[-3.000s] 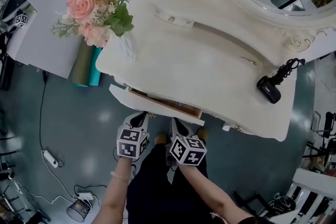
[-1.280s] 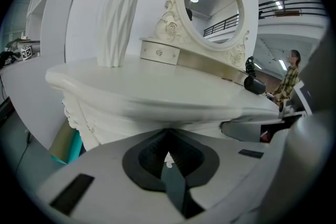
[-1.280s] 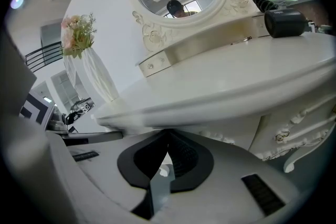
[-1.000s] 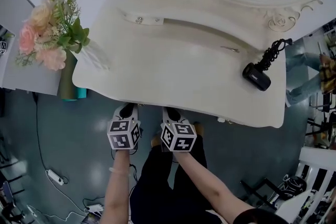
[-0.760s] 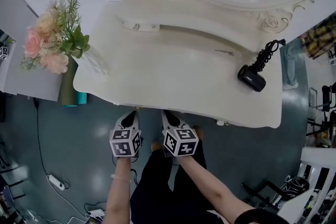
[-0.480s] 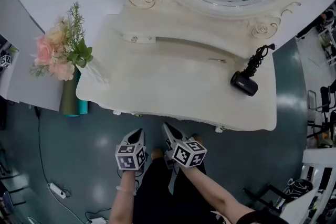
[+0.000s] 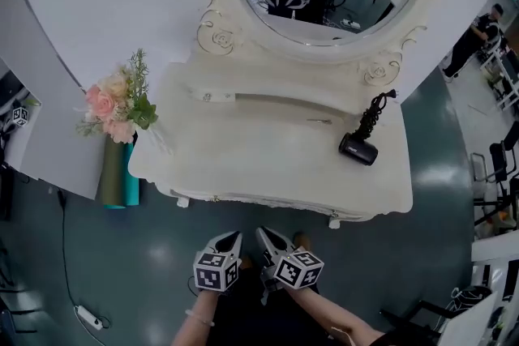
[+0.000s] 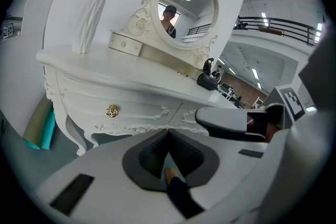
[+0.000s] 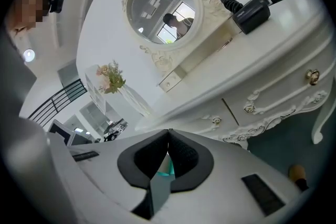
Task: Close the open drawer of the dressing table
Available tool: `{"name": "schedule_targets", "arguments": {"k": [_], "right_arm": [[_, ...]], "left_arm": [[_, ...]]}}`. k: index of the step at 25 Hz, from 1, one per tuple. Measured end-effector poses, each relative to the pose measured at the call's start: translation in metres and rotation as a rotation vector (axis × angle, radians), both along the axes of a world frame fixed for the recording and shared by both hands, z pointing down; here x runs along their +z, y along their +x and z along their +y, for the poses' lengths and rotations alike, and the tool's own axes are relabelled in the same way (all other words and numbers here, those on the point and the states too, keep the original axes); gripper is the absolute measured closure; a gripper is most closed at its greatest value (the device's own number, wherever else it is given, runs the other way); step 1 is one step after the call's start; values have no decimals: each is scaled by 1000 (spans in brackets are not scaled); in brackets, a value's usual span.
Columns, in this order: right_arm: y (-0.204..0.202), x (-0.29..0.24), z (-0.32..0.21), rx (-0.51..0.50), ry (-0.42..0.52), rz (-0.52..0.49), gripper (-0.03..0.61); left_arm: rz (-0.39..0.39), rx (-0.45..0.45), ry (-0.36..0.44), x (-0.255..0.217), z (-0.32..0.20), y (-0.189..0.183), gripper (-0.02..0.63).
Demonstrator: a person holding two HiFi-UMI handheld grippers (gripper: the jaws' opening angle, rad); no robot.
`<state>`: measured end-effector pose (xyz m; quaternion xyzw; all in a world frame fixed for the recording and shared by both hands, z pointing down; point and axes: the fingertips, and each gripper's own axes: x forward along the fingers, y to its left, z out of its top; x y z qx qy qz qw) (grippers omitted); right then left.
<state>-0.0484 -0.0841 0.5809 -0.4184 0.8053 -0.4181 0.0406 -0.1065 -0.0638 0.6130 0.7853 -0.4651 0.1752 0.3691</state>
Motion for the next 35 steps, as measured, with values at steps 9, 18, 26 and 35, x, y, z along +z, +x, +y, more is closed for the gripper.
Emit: {"name": "schedule_targets", "arguments": {"k": [9, 18, 26, 35], "right_arm": [[22, -50, 6, 81, 12, -88, 571], [68, -127, -9, 277, 108, -164, 569], [85, -235, -12, 258, 422, -129, 566], [110, -261, -5, 267, 525, -84, 565]], "left_arm": [[80, 46, 88, -53, 4, 33, 594], [60, 193, 407, -148, -13, 72, 594], [178, 246, 628, -263, -18, 97, 594], [196, 260, 658, -281, -8, 104, 594]]}}
